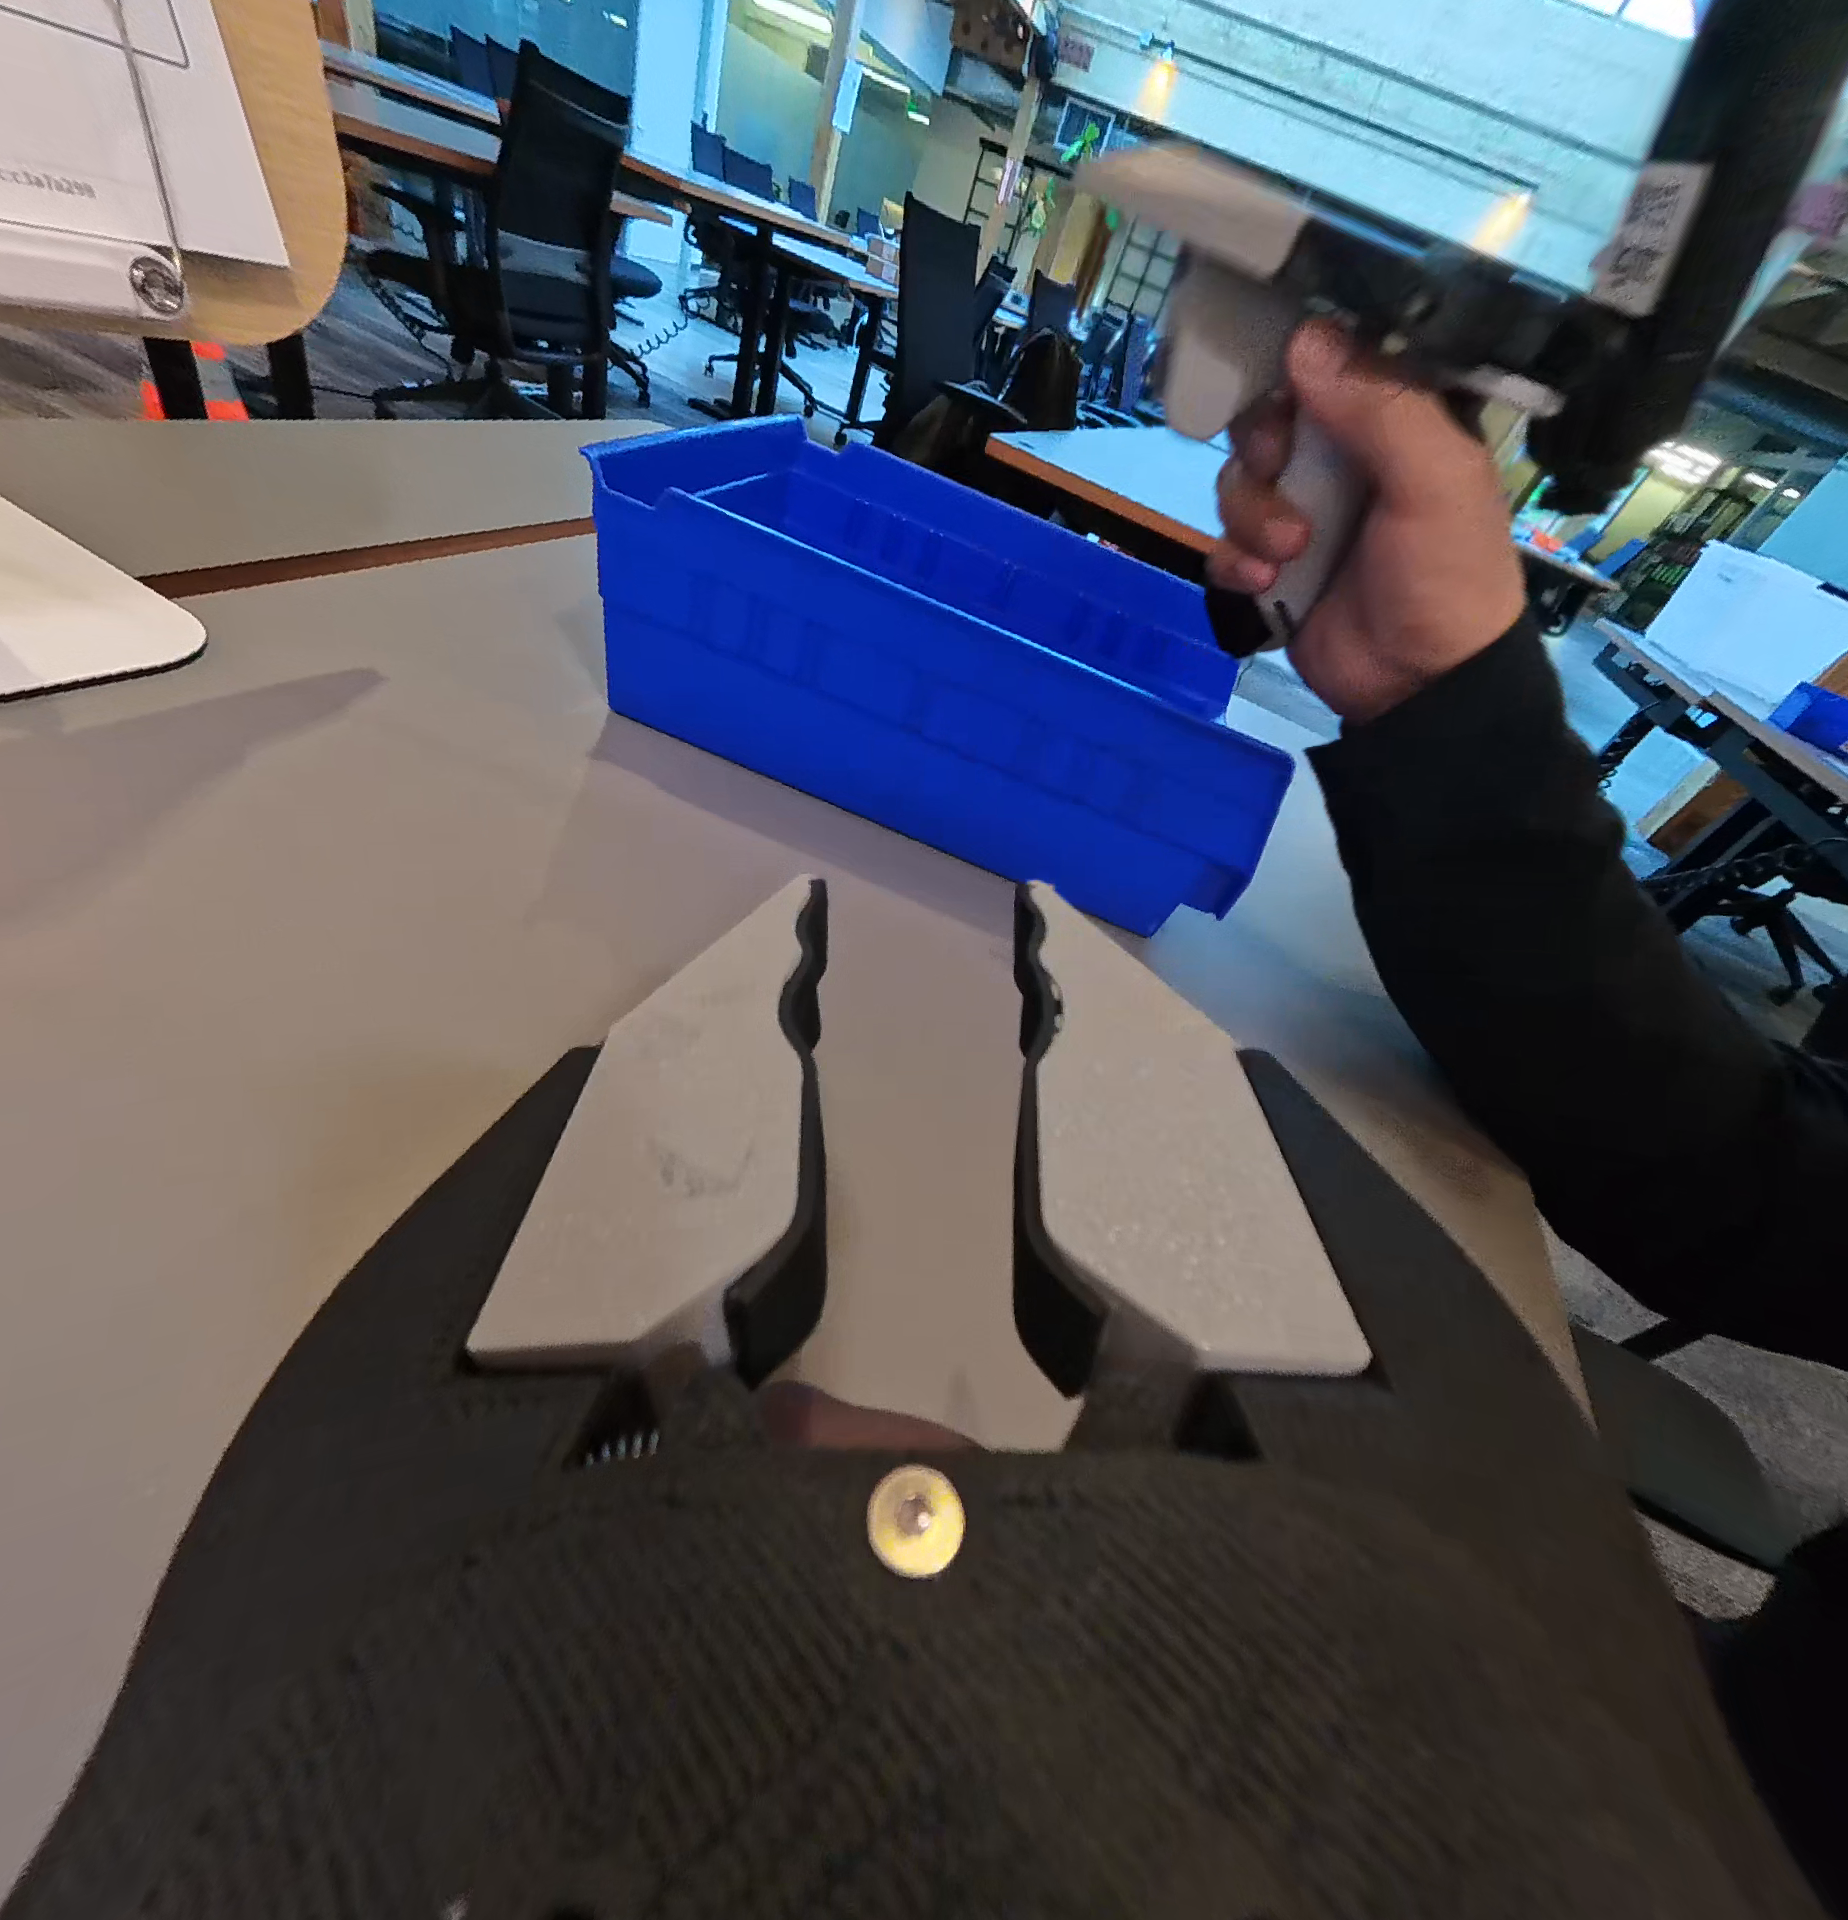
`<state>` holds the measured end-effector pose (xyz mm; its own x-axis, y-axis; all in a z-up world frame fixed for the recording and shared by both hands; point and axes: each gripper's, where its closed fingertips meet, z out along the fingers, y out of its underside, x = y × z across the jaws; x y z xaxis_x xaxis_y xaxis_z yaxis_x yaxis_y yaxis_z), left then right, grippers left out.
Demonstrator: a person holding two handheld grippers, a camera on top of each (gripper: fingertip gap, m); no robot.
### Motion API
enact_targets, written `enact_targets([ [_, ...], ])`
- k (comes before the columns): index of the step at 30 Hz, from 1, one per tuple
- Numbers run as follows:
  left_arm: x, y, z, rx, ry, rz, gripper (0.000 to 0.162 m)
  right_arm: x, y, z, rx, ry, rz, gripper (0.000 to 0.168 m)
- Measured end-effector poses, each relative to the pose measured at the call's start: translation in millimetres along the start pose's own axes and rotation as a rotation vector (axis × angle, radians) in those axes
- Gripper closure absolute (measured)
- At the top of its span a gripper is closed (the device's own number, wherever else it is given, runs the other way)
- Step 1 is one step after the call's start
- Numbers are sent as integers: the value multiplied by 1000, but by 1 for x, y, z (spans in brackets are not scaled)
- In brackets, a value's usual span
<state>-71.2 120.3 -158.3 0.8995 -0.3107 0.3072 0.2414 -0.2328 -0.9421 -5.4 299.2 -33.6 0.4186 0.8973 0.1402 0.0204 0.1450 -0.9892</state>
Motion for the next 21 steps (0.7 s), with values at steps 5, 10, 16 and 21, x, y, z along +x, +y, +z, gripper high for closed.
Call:
enact_targets([
  [5, -7, 3, 1, -14, -47, 30, 129, -61, -19, 0, 105, -41, -135, 150],
  [10, -20, -7, -5, 42, -134, 54, 133, -151, 7, 12, 64, -205, -279, 147],
  [16, -33, -20, -16, 114, -183, -3, 134, -186, 69, 33, -113, -278, -307, 145],
  [21, -42, -18, -19, 107, -225, -20, 135, -177, 102, 47, -235, -264, -153, 122],
])
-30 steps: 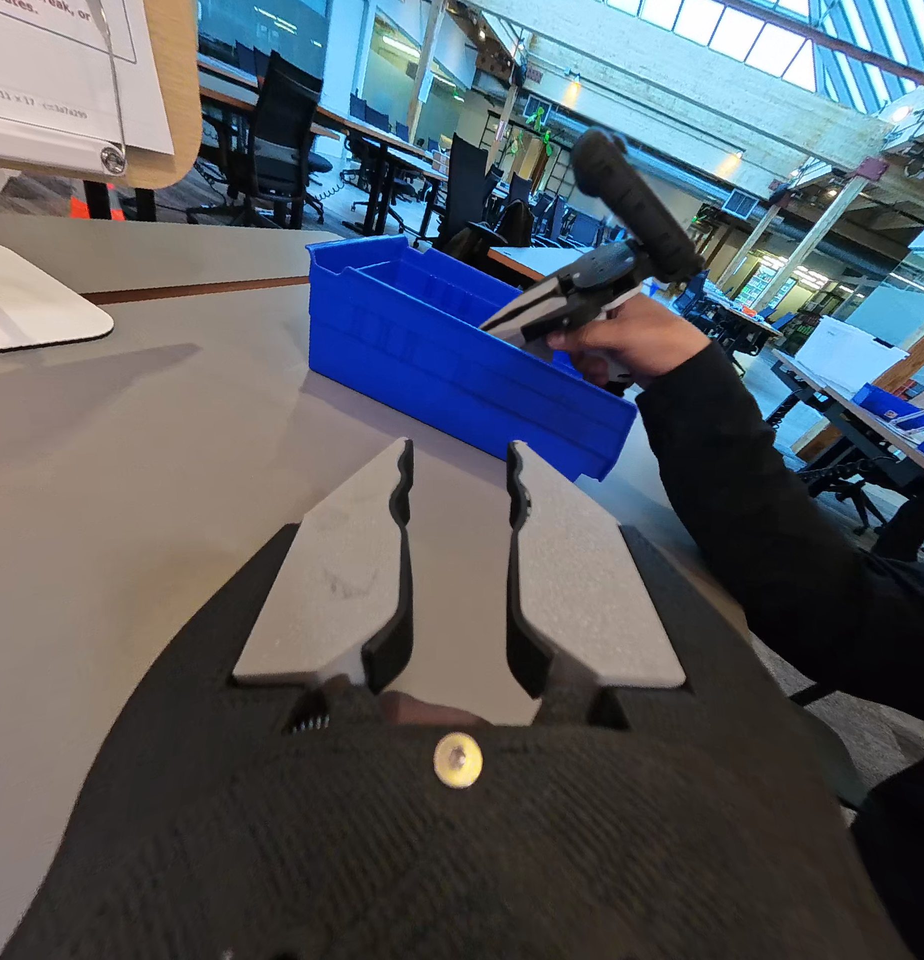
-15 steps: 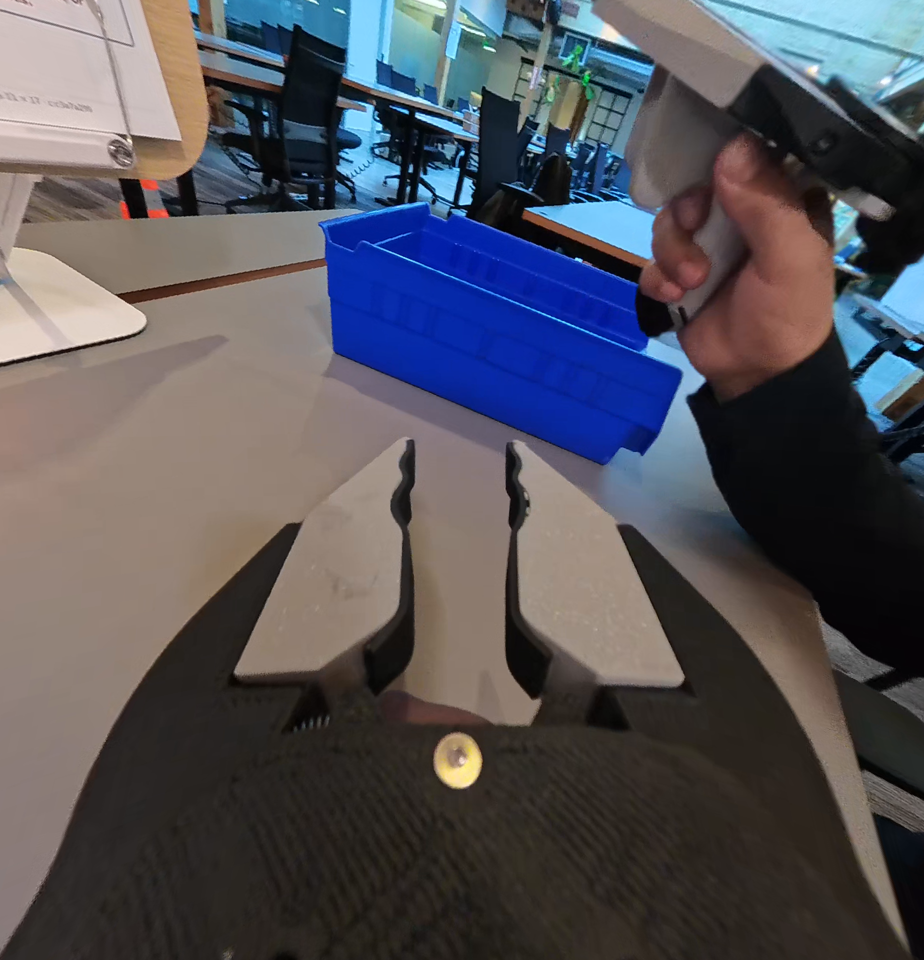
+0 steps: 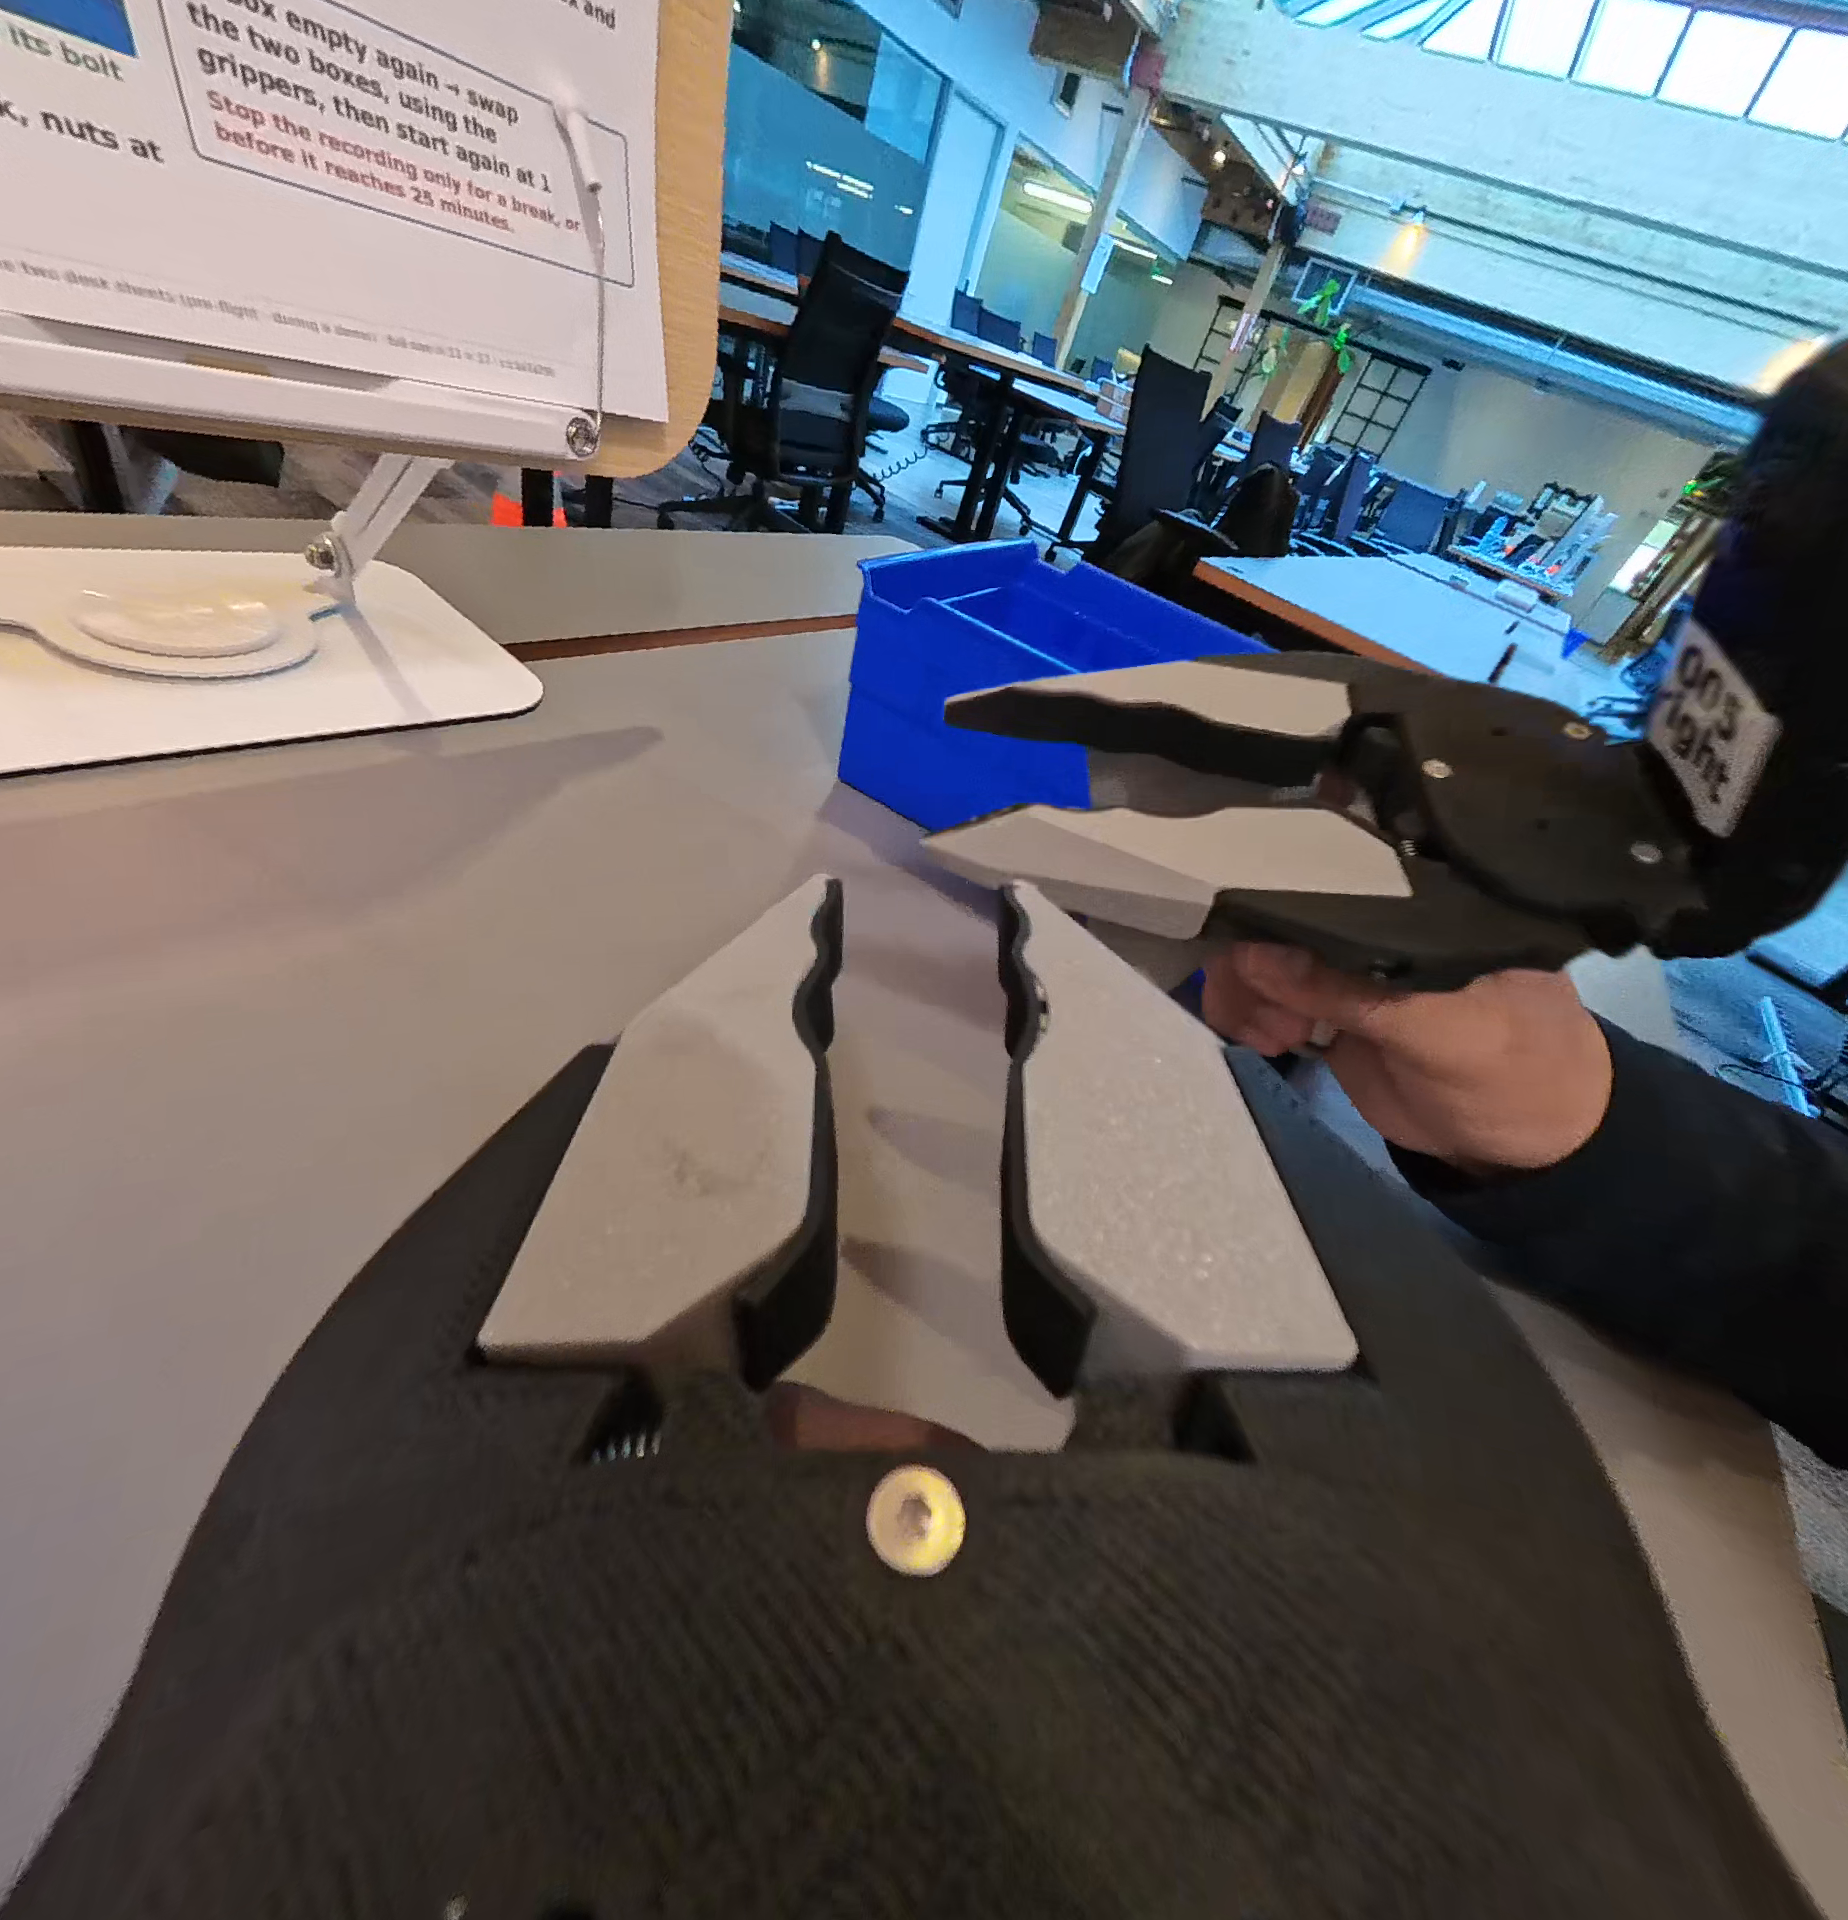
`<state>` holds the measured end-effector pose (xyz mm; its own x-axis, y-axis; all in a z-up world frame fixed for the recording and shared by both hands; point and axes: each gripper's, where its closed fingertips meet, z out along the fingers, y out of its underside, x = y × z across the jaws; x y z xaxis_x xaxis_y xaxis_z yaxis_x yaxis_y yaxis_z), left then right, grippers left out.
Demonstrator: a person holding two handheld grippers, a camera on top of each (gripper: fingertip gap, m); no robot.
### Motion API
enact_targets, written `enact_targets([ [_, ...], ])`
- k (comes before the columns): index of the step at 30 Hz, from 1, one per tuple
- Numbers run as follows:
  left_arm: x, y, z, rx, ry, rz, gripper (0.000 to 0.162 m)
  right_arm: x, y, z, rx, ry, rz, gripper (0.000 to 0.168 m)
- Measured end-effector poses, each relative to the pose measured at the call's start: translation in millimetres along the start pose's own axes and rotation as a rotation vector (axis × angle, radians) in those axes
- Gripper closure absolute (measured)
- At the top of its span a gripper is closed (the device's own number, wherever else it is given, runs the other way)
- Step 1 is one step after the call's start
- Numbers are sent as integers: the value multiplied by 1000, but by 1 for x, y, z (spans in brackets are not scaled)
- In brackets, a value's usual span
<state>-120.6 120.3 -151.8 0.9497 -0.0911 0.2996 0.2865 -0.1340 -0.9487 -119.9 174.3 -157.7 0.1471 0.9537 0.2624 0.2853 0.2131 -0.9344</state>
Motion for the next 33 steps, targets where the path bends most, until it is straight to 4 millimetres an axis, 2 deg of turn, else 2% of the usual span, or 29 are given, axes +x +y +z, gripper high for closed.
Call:
enact_targets([
  [3, -1, 4, 2, -23, -2, -14, 135, 0, 11, 7, -33, -7, 29, 124],
  [6, -2, 6, 2, -33, -5, -12, 134, 3, 17, 10, -43, 12, 21, 115],
  [8, -3, 6, 2, -35, -7, -12, 134, 4, 18, 11, -50, 16, 19, 116],
  [13, -5, 8, 3, -44, -12, -13, 134, 10, 17, 9, -40, 13, 54, 117],
  [19, -3, 9, 3, -51, -7, -3, 133, 8, 15, 8, -36, -30, 106, 121],
  [23, -2, 10, 4, -57, -10, 9, 133, 9, 13, 8, -37, -18, 81, 115],
  [33, -11, 14, 3, -76, -37, 27, 133, 2, 5, 3, -48, -10, -9, 113],
])
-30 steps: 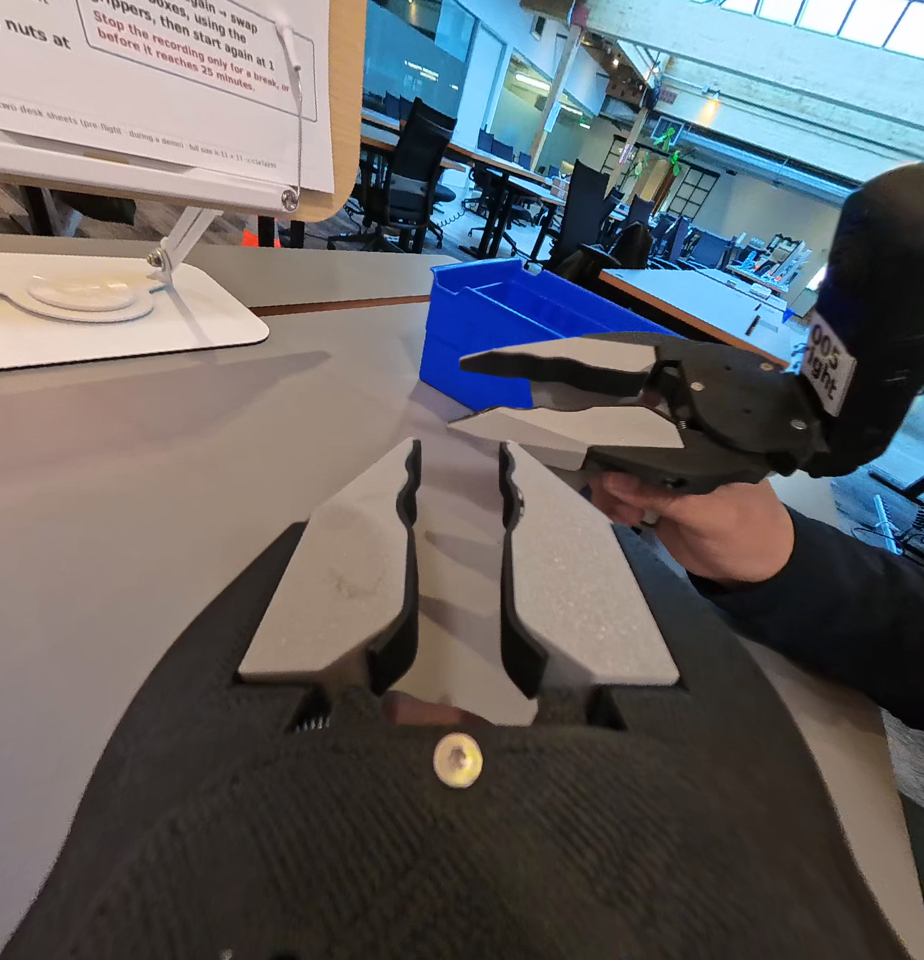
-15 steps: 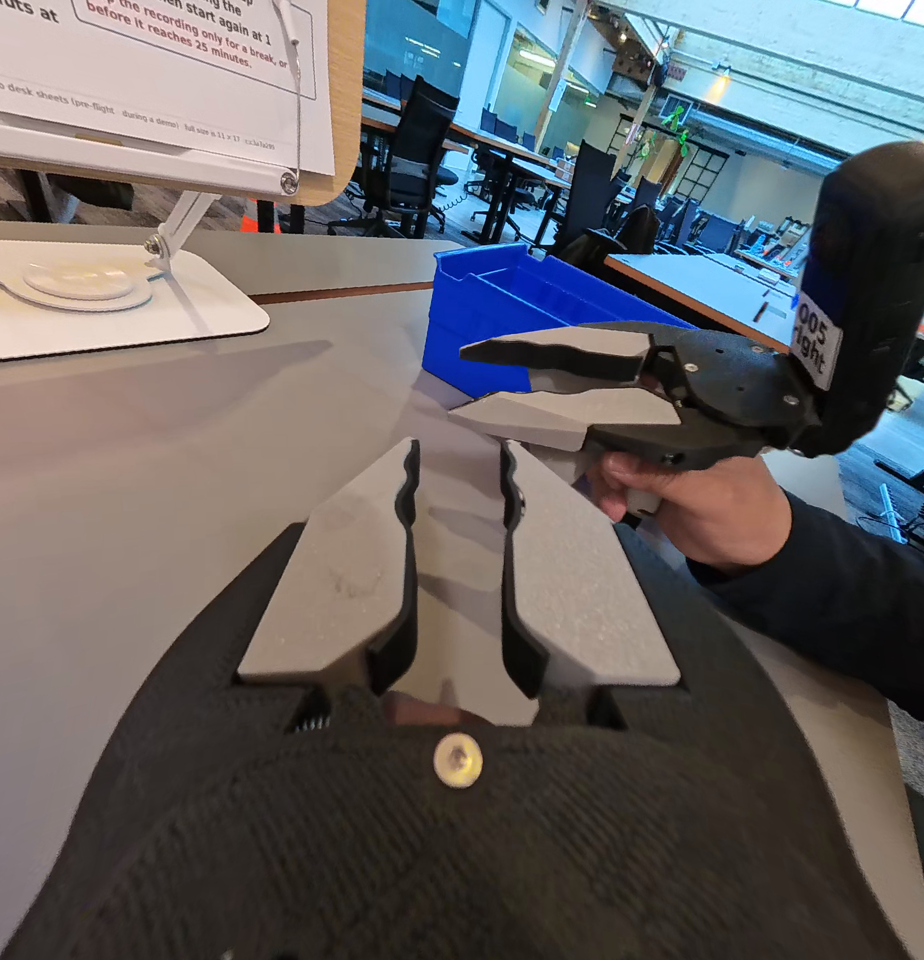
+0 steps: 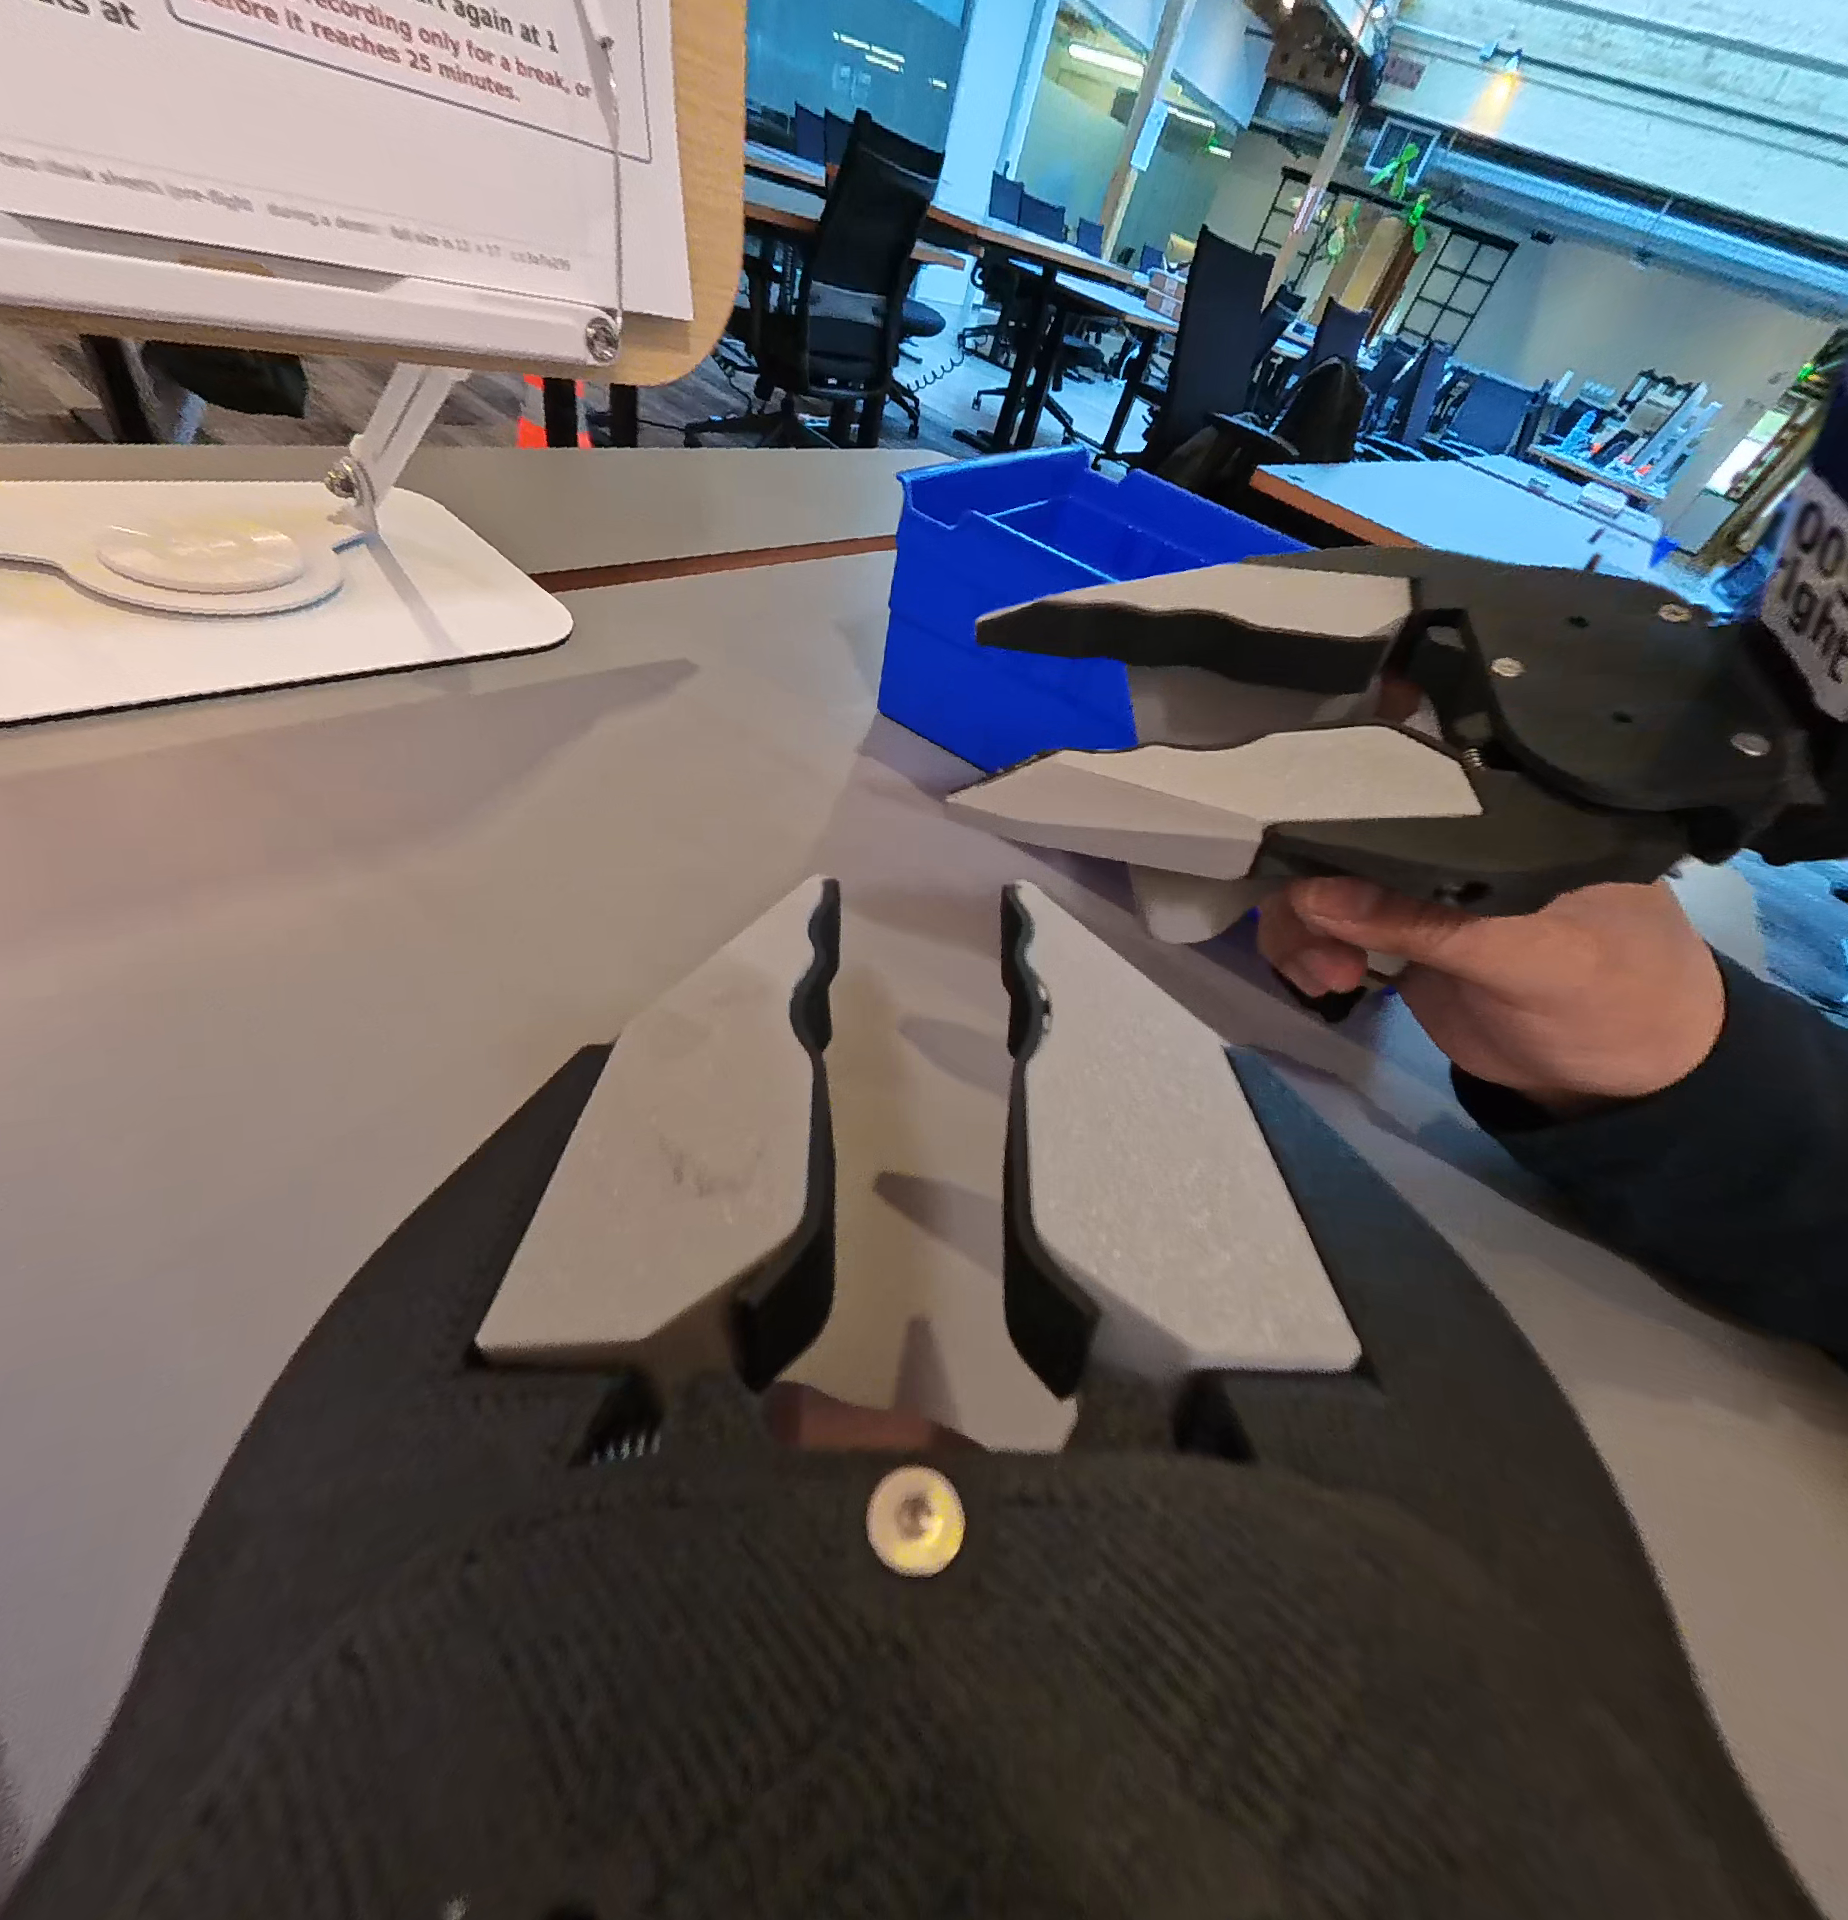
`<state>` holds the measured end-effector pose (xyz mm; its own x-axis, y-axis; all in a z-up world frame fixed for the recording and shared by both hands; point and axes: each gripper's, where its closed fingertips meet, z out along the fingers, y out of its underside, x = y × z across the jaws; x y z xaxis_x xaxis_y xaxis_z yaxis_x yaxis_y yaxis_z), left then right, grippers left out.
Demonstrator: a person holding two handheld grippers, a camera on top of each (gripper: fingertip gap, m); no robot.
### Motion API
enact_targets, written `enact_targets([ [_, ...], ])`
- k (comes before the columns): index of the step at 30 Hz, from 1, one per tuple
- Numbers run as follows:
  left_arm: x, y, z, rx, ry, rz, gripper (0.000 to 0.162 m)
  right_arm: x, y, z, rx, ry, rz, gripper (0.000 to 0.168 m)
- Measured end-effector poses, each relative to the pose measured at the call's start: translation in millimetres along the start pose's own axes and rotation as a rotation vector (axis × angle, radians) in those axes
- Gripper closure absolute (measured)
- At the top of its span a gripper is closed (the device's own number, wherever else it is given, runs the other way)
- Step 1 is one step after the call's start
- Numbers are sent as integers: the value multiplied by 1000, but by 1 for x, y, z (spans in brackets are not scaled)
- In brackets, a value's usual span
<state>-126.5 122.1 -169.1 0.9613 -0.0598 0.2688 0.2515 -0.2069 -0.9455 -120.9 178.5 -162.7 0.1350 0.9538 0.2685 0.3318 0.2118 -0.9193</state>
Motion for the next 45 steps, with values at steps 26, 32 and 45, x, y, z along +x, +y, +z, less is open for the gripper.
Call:
enact_targets([
  [26, 3, 15, 9, -57, -13, 43, 133, 5, 18, 6, -51, -8, 52, 113],
  [32, 4, 13, 7, -46, -20, 46, 134, 3, 20, 7, -55, -7, 46, 114],
  [45, -1, 21, 9, -71, -51, 64, 133, 1, 32, 12, -96, -29, 79, 121],
])
